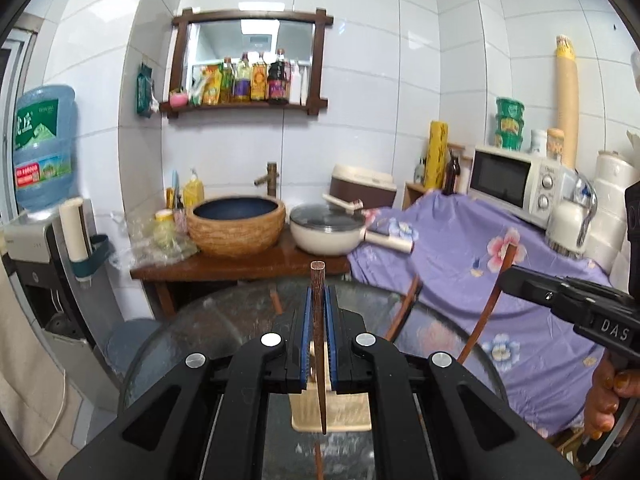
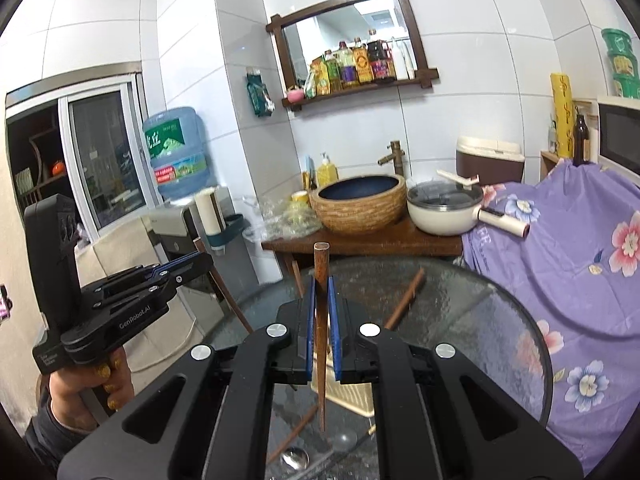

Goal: Organize utensils
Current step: 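Lower both brown chopsticks into the holder with the left and right tools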

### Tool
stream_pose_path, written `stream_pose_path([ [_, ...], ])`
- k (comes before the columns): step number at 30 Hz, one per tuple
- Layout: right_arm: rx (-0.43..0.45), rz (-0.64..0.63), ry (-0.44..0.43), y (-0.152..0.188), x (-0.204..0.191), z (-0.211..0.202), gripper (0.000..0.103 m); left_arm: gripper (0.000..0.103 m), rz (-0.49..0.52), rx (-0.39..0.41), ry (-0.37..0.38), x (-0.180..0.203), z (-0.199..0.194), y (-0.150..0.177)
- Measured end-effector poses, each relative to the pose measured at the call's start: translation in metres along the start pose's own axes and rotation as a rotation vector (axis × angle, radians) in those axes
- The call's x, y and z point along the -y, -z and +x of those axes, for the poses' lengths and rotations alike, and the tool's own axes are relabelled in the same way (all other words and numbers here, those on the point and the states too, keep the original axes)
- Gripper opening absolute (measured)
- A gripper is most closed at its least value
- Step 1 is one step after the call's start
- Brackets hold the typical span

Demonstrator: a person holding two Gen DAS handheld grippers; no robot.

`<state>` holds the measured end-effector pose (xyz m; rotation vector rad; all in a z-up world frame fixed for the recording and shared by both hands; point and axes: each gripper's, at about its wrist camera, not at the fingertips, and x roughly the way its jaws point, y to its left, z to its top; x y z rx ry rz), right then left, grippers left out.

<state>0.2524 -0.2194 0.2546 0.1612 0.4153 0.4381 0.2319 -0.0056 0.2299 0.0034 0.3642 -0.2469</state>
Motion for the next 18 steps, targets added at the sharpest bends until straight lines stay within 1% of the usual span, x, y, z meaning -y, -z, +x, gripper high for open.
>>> stream_pose_path([
  [5, 0.031, -0.010, 0.021, -0.031, -0.006, 0.003, 0.007, 0.006, -0.038, 0.036, 0.021, -0.001, -0.003, -0.033],
  [7, 0.053, -0.014, 0.033, -0.041, -0.008, 0.004, 0.007, 0.006, -0.038, 0.068, 0.004, 0.000, -0.005, -0.047],
  [10, 0.094, -0.016, 0.065, -0.053, -0.009, 0.008, 0.007, 0.006, -0.050, 0.091, -0.016, 0.002, 0.001, -0.060],
  [14, 0.119, -0.014, 0.113, -0.058, -0.004, 0.024, 0.007, 0.006, -0.053, 0.114, -0.068, 0.003, 0.019, -0.063],
  [18, 0.113, 0.000, 0.142, -0.045, 0.002, 0.045, 0.007, 0.006, -0.071, 0.103, -0.090, 0.000, 0.038, -0.050],
])
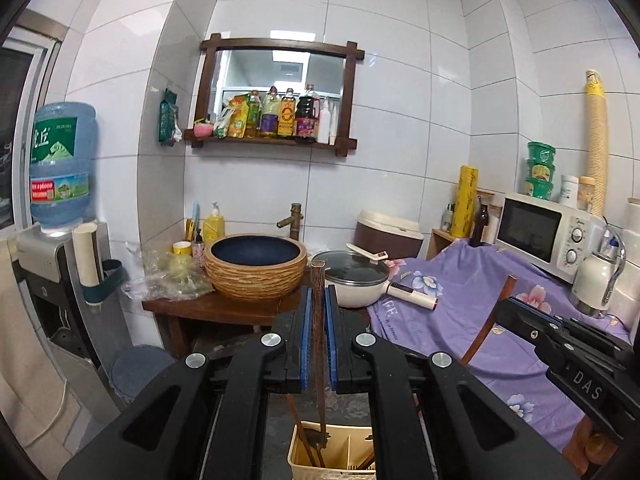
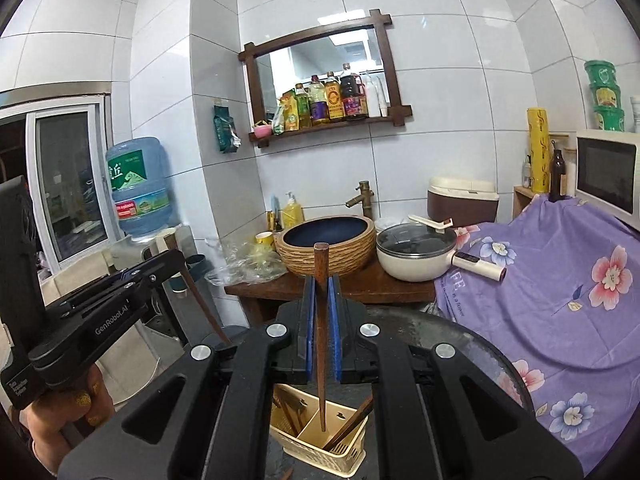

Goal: Organize utensils
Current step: 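Lower both brown chopsticks into the holder with the left and right tools, then open both tools to release the brown chopsticks in the holder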

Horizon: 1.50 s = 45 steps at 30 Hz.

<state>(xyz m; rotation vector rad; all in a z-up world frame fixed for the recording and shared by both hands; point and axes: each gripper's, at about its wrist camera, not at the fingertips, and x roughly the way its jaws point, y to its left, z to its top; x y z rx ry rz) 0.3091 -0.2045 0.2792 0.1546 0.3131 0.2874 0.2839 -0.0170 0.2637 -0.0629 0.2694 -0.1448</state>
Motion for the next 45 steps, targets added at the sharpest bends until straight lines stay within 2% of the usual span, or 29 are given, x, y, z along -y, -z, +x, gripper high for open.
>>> stream_pose_path([
  [14, -0.144, 0.098, 0.006, 0.071, 0.024, 0.051, 0.007, 0.006, -0.060, -0.172, 0.006, -0.019, 0.048, 0.076],
  [27, -0.192, 0.141, 0.038, 0.091, 0.040, 0.068, 0.007, 0.006, -0.088, -0.251, 0.007, -0.029, 0.069, 0.103],
  [35, -0.171, 0.116, 0.055, 0.096, 0.042, 0.064, 0.007, 0.008, -0.082, -0.267, 0.003, -0.033, 0.071, 0.108],
  [36, -0.166, 0.110, 0.060, 0.097, 0.042, 0.064, 0.008, 0.009, -0.080, -0.270, 0.006, -0.033, 0.072, 0.108],
  [37, -0.163, 0.099, 0.065, 0.098, 0.042, 0.063, 0.008, 0.017, -0.074, -0.272, 0.007, -0.032, 0.071, 0.109],
  [40, -0.166, 0.061, 0.085, 0.102, 0.041, 0.062, 0.008, 0.052, -0.058, -0.259, 0.015, -0.030, 0.067, 0.111],
  [44, -0.159, 0.031, 0.093, 0.108, 0.041, 0.057, 0.009, 0.061, -0.002, -0.230, 0.002, -0.024, 0.058, 0.115],
  [45, -0.160, 0.027, 0.092, 0.110, 0.042, 0.055, 0.012, 0.064, 0.009, -0.224, 0.001, -0.024, 0.054, 0.117],
])
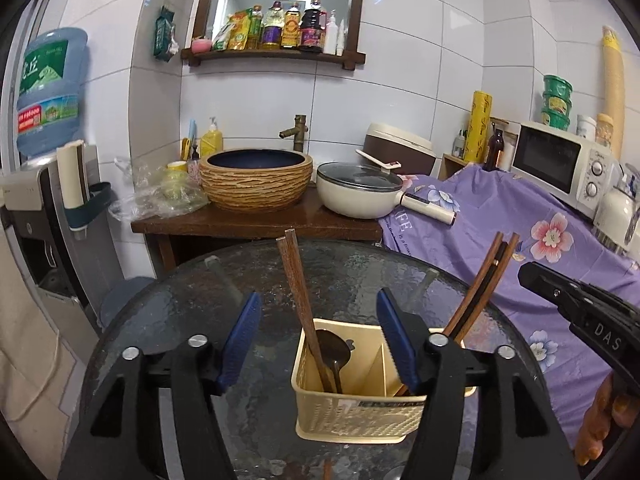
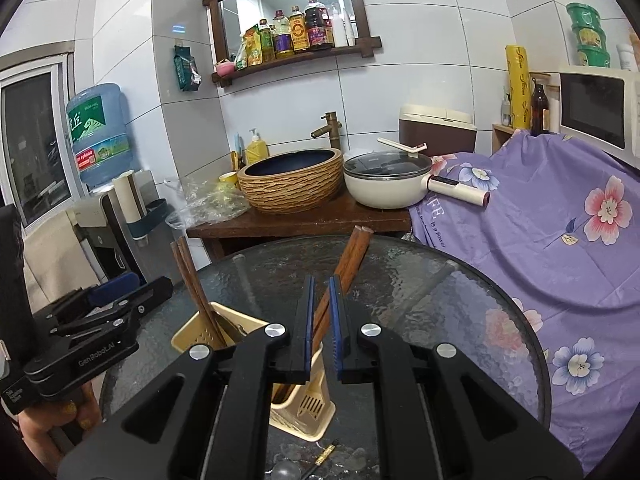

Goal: Organize utensils
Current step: 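Open both tools to release the brown chopsticks in the holder, then move the left tool to a brown chopstick while the right tool reaches the gold-tipped black chopstick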

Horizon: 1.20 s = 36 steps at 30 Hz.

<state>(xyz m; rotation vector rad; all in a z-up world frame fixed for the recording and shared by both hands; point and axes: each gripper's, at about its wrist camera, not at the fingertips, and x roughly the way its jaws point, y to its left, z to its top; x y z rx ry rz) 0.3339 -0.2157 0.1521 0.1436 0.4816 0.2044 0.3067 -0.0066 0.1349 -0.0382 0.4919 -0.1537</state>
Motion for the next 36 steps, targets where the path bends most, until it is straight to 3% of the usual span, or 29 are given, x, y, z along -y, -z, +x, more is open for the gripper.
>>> stream_pose_path([
  [3, 0.021, -0.013, -0.004, 0.011, -0.001, -0.009, 0.037, 0.080, -0.001, 0.017, 0.007, -0.003, -0.009, 0.009],
  [7, 0.050, -0.036, 0.012, 0.032, -0.003, -0.026, 0.047, 0.096, 0.012, 0.044, 0.006, -0.007, -0.025, 0.024],
  [9, 0.032, -0.028, 0.002, 0.047, -0.002, -0.031, 0.049, 0.096, 0.035, 0.035, 0.013, -0.008, -0.031, 0.037],
  [16, -0.142, -0.052, -0.031, 0.115, -0.004, -0.019, 0.052, 0.096, 0.099, -0.092, 0.009, -0.015, -0.024, 0.096],
  [22, -0.320, -0.049, -0.027, 0.174, -0.004, 0.008, 0.052, 0.096, 0.073, -0.230, 0.006, -0.027, -0.005, 0.138],
  [29, -0.400, -0.097, -0.012, 0.208, -0.023, 0.019, 0.052, 0.096, 0.071, -0.286, 0.008, -0.028, 0.002, 0.164],
  [36, -0.446, -0.138, 0.014, 0.218, -0.037, 0.029, 0.052, 0.096, 0.084, -0.312, -0.001, -0.026, 0.006, 0.175],
])
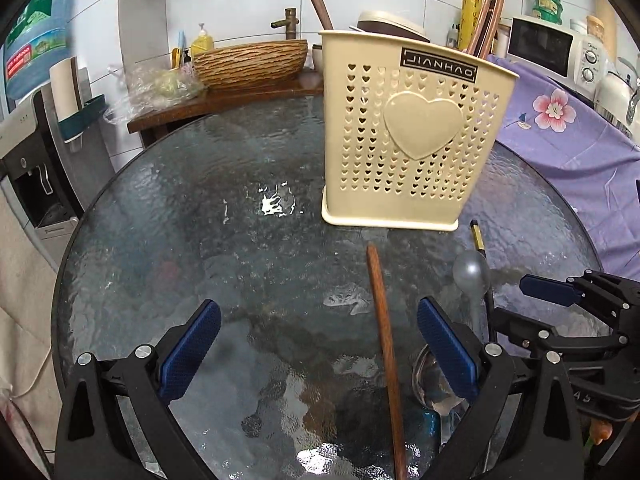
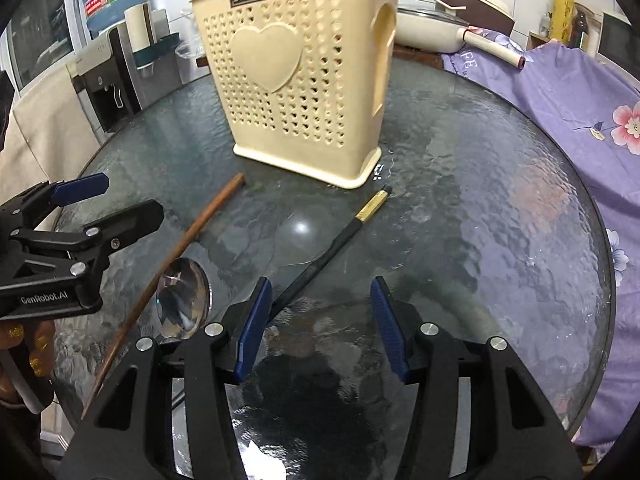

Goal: Organize utensils
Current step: 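Move the left tool to a brown chopstick while the right tool reaches the gold-tipped black chopstick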

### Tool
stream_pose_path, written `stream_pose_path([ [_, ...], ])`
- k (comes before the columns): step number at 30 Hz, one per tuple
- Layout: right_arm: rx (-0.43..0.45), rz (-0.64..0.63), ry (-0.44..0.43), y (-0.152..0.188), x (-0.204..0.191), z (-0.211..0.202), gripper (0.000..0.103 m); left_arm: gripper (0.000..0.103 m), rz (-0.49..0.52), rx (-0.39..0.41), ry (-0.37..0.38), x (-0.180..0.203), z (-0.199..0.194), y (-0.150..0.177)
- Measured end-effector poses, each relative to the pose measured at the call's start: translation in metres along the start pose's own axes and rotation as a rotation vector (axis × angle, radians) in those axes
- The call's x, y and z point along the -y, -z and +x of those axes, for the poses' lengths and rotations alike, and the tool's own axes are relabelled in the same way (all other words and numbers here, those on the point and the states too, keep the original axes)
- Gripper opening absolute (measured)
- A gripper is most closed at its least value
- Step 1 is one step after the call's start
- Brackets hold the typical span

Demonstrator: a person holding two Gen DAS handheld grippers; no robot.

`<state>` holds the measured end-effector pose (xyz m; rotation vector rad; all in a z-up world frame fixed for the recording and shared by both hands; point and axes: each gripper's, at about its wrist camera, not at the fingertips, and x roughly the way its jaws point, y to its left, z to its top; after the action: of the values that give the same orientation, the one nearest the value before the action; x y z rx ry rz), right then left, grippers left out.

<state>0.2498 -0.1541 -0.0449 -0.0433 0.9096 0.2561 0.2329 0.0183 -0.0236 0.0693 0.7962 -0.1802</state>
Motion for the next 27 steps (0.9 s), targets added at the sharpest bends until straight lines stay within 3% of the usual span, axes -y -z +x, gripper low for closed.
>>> stream_pose_path([
  [7, -0.033, -0.054, 0.035, -0.002, -0.012, 0.006, 0.052, 0.096, 0.022, -0.016, -0.004, 0.005, 0.004, 0.002],
  [12, -0.053, -0.062, 0.038, 0.003, 0.001, 0.000, 0.052, 0.092, 0.036, -0.032, -0.001, 0.008, 0.008, 0.000],
  [19, -0.077, -0.031, 0.028, 0.001, 0.027, -0.002, 0.044, 0.064, 0.037, -0.108, 0.053, 0.013, 0.028, -0.009],
  [27, -0.099, -0.047, 0.024, -0.014, 0.026, 0.009, 0.038, 0.047, 0.084, -0.171, 0.044, 0.027, 0.048, -0.017],
])
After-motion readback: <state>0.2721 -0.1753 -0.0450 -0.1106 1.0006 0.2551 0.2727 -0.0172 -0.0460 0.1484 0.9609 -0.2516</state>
